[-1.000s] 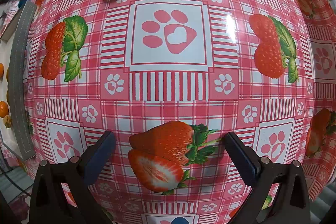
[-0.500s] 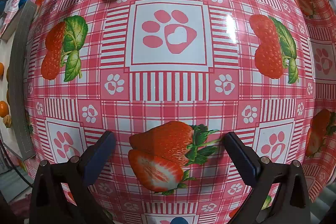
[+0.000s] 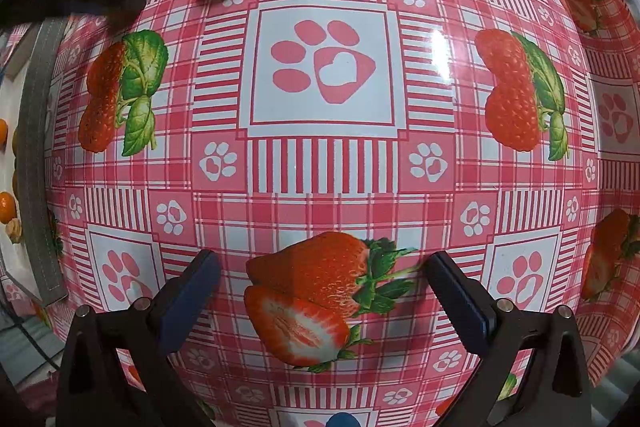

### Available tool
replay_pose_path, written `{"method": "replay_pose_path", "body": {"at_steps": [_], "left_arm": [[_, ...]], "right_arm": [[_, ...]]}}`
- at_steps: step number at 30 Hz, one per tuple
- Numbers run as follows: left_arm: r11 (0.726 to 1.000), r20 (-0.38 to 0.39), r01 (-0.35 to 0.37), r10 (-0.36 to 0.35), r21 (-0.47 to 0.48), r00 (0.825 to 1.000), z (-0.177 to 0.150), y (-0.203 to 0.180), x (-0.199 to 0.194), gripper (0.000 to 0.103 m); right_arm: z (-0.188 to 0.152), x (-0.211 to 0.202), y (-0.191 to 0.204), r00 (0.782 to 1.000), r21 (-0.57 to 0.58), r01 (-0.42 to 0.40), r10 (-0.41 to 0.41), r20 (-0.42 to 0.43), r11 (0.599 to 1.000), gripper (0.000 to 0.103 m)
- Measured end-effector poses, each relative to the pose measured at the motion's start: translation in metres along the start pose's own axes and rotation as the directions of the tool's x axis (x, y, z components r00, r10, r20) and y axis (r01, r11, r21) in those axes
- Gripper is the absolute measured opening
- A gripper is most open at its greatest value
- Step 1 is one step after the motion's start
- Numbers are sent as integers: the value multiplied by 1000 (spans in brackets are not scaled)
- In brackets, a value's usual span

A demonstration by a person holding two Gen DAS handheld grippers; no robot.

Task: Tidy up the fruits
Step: 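Grasp the other brown kiwi with the right tool while the left tool holds its kiwi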

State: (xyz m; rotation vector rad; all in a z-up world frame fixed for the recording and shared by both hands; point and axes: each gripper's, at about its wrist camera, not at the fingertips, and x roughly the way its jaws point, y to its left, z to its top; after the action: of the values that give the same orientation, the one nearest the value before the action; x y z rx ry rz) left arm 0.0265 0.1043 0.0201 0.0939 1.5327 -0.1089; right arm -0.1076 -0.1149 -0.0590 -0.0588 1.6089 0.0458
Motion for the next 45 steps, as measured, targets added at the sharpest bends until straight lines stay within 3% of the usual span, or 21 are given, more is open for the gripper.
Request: {"method": "replay_pose_path", "body": {"at_steps": [8,19,45], "left_arm": [[1000,-34,-9,9,-6,999,-62,-1,3,31],[1000,-36,-6,5,-17,999,-95,7,11,31],[1000,-44,-3,2,-17,999,-80,11,10,31]], "right_arm": [[0,0,1,1000,-2,0,0,-1,1000,103],[0,-1,2,1000,-6,0,0,-6,1000,103],[1,-1,2,1000,-14,0,0,-6,1000,103]]}}
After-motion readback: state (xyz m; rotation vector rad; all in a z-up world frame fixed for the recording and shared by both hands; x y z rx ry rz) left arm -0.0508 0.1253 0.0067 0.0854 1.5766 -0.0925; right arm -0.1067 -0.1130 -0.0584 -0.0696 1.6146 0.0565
